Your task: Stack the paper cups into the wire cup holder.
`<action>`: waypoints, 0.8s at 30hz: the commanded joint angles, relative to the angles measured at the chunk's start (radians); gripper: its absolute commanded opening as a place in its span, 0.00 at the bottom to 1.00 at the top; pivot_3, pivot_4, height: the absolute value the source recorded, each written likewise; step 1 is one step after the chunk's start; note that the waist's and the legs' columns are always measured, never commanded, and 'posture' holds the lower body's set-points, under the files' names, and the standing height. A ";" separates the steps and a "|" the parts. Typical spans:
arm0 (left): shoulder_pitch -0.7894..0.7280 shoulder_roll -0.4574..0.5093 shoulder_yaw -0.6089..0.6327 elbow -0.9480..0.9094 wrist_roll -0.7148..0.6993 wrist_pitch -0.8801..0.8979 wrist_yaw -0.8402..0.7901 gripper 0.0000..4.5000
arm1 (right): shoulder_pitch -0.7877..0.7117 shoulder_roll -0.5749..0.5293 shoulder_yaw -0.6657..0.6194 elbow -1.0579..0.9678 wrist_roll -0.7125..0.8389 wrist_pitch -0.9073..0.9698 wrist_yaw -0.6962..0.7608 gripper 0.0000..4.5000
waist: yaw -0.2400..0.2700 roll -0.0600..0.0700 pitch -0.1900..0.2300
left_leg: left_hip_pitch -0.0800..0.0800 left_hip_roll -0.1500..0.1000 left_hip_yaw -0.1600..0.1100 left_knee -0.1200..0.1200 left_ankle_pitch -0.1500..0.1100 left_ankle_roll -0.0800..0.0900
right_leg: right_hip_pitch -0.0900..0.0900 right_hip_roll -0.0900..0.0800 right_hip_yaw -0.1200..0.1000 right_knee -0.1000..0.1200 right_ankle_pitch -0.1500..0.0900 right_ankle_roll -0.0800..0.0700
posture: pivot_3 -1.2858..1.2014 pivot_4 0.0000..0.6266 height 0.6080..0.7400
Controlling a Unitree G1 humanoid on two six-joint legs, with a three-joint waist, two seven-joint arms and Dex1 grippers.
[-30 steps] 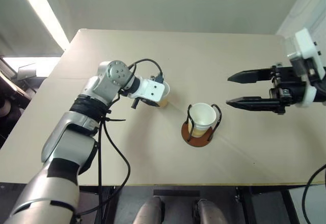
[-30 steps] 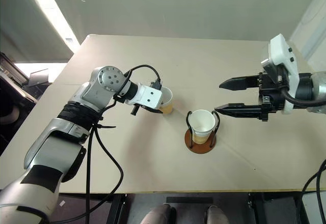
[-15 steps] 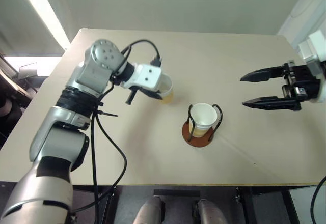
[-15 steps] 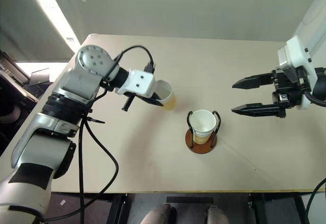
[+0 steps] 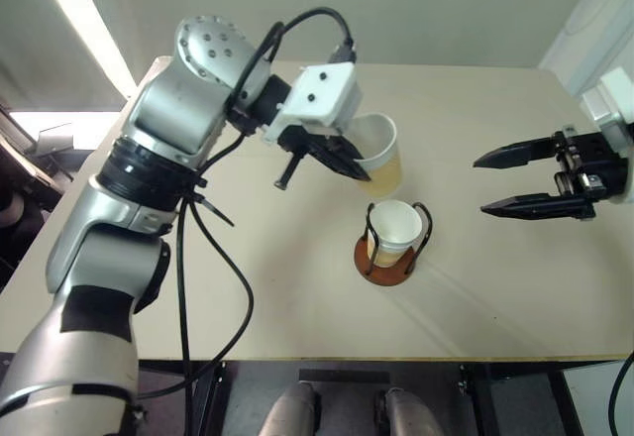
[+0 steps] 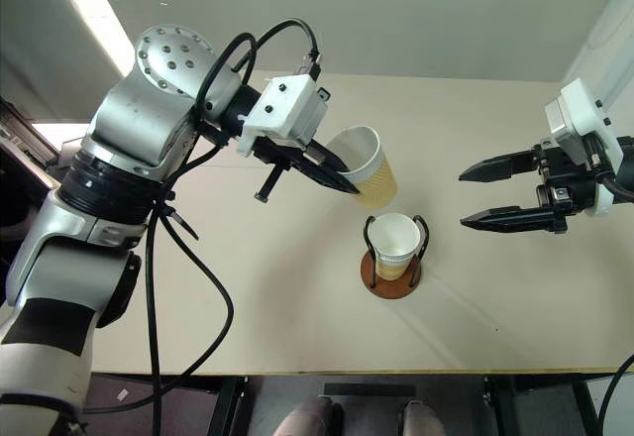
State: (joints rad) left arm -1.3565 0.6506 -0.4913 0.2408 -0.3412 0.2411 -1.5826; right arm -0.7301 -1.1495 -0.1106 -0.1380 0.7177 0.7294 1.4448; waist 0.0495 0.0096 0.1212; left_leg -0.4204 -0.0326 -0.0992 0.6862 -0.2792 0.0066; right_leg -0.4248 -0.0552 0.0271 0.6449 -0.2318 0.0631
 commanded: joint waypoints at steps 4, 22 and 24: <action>-0.048 -0.017 -0.037 0.006 -0.048 0.001 -0.032 0.00 | 0.002 -0.012 -0.100 -0.030 0.052 0.031 -0.046 0.75 | 0.000 0.000 0.000 | 0.000 0.000 0.000 0.000 0.000 0.000 | 0.000 0.000 0.000 0.000 0.000 0.000 | 0.52 0.24 1.00; -0.035 -0.055 -0.167 0.058 -0.050 -0.083 -0.032 0.00 | 0.052 -0.043 -0.214 -0.065 0.083 0.039 -0.125 0.75 | 0.006 0.000 0.000 | 0.000 0.000 0.001 0.002 0.000 0.001 | 0.001 0.000 0.000 0.000 0.000 0.001 | 0.52 0.24 1.00; -0.033 -0.058 -0.180 0.072 -0.038 -0.097 -0.032 0.00 | 0.056 -0.046 -0.219 -0.069 0.086 0.040 -0.130 0.75 | 0.007 0.000 0.000 | 0.000 0.000 0.001 0.002 0.000 0.001 | 0.001 0.000 0.000 0.000 0.000 0.001 | 0.52 0.24 1.00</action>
State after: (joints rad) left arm -1.3801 0.5960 -0.6745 0.3157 -0.3860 0.1678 -1.5831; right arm -0.6582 -1.1668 -0.2713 -0.1958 0.7861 0.7703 1.3215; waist 0.0560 0.0097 0.1213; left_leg -0.4203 -0.0326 -0.0987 0.6886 -0.2796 0.0074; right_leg -0.4236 -0.0554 0.0270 0.6448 -0.2313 0.0639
